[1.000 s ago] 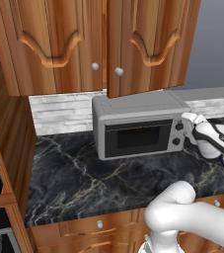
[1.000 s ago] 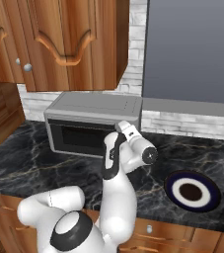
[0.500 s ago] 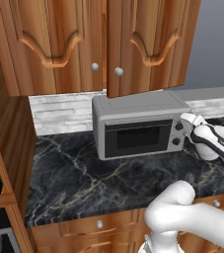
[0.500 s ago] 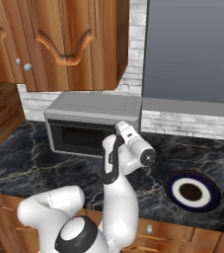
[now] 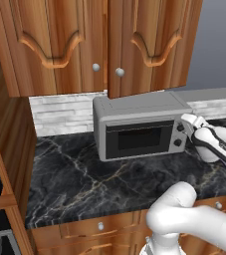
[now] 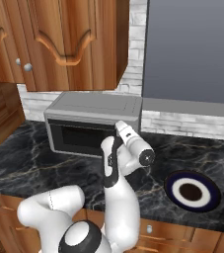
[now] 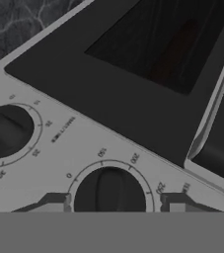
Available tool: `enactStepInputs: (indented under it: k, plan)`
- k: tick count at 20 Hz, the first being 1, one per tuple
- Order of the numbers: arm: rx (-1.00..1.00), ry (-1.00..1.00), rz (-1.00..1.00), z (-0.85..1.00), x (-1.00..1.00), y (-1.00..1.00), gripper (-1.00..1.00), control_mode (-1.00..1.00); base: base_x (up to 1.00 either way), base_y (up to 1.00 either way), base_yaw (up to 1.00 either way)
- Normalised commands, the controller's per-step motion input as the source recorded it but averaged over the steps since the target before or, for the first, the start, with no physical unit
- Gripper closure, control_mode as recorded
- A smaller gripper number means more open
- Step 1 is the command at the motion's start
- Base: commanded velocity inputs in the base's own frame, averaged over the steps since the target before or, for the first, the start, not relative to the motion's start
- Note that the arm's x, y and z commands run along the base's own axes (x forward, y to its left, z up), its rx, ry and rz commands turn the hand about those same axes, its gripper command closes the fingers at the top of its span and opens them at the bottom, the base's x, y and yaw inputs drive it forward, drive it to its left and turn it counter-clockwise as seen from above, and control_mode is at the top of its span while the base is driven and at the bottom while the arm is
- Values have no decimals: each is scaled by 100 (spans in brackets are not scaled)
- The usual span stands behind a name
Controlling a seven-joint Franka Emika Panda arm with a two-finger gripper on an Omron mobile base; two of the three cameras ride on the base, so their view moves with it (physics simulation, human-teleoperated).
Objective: Pull the toaster oven rack outwards. Pick up the baguette from the plate and place it on the toaster oven rack. Close the toaster oven door fully and set the temperature to the lowest setting.
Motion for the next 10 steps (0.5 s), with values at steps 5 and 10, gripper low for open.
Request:
enactStepInputs:
  k: [5,10]
  plan:
    - [0,-2,0,0,16,1,100,-100,0,0,0]
    - [1,-3,0,0,14,0,100,-100,0,0,0]
